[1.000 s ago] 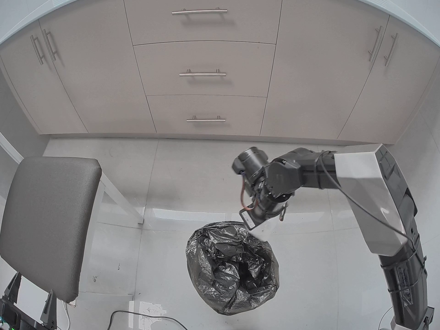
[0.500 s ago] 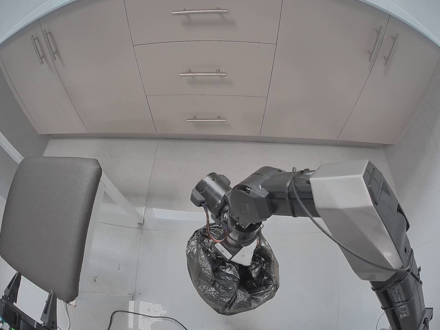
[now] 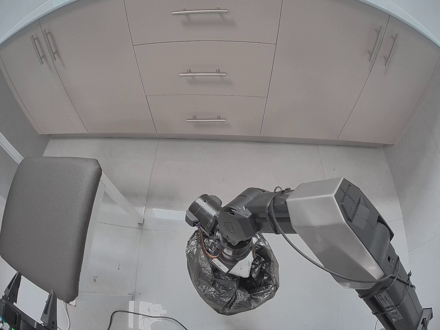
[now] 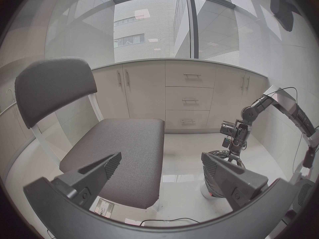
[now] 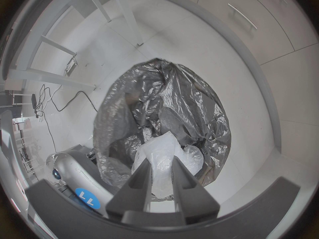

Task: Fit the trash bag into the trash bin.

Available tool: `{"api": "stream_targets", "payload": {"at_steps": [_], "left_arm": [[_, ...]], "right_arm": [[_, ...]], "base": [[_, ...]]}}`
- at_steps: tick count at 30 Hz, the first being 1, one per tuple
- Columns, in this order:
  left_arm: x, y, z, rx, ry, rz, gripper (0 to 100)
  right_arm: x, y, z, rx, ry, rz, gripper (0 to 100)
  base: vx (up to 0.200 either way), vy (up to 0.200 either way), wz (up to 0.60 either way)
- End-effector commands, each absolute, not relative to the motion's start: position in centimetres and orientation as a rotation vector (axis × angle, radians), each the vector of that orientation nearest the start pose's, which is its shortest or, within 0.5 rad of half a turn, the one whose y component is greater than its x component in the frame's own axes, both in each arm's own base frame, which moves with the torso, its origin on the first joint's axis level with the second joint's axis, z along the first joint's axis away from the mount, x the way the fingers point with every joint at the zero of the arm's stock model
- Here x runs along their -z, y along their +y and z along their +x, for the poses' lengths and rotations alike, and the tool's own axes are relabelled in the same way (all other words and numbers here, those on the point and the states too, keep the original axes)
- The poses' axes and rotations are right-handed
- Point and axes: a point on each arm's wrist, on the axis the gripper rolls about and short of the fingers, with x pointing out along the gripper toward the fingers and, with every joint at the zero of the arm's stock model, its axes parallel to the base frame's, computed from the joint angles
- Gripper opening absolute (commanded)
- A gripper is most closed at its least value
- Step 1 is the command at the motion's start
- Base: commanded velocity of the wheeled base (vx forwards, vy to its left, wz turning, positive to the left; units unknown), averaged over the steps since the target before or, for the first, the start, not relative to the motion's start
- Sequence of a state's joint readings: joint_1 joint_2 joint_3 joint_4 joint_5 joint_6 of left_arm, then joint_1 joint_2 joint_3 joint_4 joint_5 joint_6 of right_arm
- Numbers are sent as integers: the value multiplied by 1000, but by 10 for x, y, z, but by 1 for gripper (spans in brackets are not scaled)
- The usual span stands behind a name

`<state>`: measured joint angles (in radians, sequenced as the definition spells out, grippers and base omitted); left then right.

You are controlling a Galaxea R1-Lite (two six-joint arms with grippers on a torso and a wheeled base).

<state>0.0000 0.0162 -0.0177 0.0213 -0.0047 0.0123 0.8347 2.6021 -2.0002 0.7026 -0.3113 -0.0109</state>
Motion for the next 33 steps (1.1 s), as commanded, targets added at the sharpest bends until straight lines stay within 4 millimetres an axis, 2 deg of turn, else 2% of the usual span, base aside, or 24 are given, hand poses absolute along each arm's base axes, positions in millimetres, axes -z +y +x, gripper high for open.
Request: {"api": "stream_targets", "payload": {"at_steps": [1,8,22,23,33], "left_arm": [[-75,0,-23,5,17,12,100],[-75,0,-23,5,15,12,100],[-75,0,-23,5,17,12,100],[-75,0,-23,5,15,12,100],[-75,0,-23,5,15,12,100]], "right_arm": [[-4,345,321,-450,1130,-740,0],[5,346,322,-453,1140,-750,0],[8,346,321,-455,1142,-758,0],[8,346,321,-455,1142,-758,100],[10,349,324,-455,1112,-736,100]], "base": [[0,0,0],[0,0,0],[0,0,0],[0,0,0],[0,0,0]]}}
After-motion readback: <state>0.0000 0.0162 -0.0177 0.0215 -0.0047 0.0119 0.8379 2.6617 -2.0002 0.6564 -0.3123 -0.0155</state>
